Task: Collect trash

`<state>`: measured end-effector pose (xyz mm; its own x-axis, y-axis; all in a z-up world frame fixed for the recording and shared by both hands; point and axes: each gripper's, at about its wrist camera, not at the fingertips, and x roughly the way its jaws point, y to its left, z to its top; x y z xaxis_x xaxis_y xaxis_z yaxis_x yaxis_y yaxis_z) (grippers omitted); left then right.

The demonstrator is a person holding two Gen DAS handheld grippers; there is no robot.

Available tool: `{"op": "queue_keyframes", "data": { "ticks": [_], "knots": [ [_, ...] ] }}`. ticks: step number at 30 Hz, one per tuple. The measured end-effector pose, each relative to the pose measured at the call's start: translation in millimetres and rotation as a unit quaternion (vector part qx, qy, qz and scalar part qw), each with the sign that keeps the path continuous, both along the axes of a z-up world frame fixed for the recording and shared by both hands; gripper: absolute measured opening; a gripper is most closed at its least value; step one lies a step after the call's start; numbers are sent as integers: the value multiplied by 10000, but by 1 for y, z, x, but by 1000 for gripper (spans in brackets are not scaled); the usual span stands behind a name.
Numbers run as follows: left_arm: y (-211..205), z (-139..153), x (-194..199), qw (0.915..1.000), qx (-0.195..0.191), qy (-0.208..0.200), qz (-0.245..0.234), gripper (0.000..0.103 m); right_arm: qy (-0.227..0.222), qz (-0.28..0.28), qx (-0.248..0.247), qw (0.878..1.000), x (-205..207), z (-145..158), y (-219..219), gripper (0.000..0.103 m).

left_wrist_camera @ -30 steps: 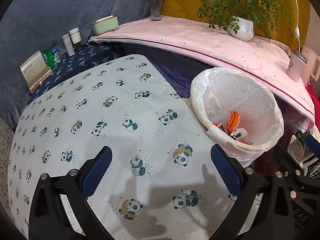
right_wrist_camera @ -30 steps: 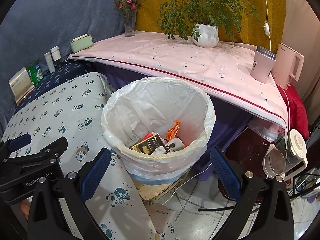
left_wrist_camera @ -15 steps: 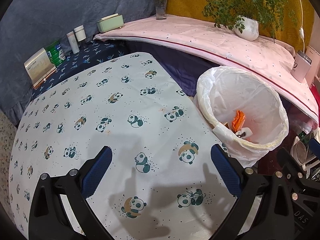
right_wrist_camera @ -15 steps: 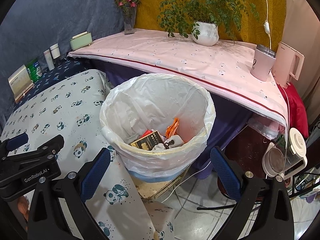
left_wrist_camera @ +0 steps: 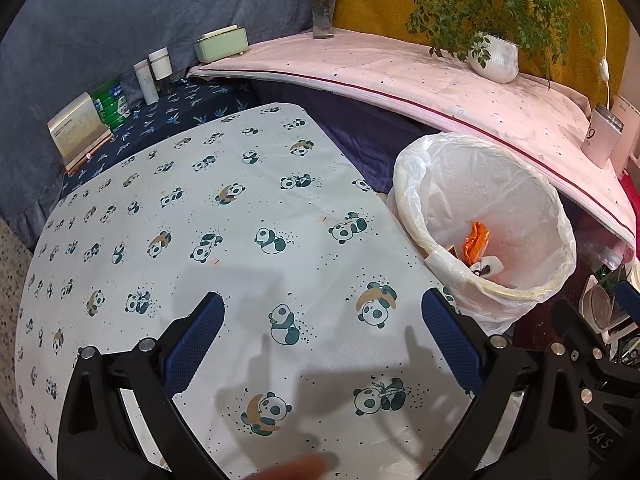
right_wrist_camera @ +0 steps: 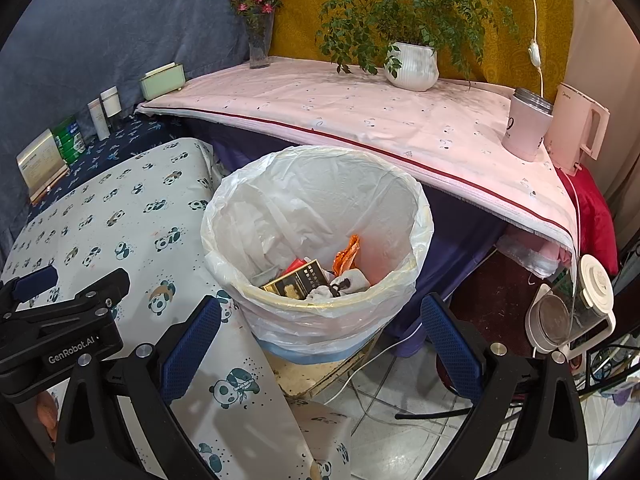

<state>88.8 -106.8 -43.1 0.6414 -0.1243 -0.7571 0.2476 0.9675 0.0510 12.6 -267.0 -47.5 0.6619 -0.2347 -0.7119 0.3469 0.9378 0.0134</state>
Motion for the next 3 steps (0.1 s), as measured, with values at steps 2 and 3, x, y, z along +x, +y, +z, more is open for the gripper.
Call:
{"op": "queue_keyframes", "data": {
  "ticks": [2,3],
  "knots": [
    [1,-1,0,10000,-17,24,-15,95,5,6,7,10000,0,0,-1,96],
    [1,-1,0,10000,-23,22,-14,95,8,6,7,10000,0,0,0,96]
  ]
}}
